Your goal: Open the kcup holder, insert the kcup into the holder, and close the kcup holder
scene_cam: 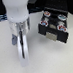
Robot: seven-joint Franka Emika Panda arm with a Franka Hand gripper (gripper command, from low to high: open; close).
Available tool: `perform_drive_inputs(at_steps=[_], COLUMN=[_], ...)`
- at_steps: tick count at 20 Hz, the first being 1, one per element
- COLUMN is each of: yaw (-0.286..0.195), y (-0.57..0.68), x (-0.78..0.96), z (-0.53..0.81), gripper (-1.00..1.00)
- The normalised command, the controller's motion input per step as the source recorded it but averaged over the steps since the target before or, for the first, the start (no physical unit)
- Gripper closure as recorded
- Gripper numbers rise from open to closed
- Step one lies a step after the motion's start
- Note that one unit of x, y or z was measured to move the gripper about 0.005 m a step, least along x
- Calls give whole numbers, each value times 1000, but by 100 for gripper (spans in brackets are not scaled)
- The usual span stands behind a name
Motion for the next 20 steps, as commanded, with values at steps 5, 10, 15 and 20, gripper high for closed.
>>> perform_drive_inputs(at_steps=[5, 10, 15, 20], yaw=[-51, -12, 3, 26], y=[268, 418, 490, 556], x=[34, 50, 85, 66], z=[739, 902, 808, 681], gripper=[100, 100, 100, 100])
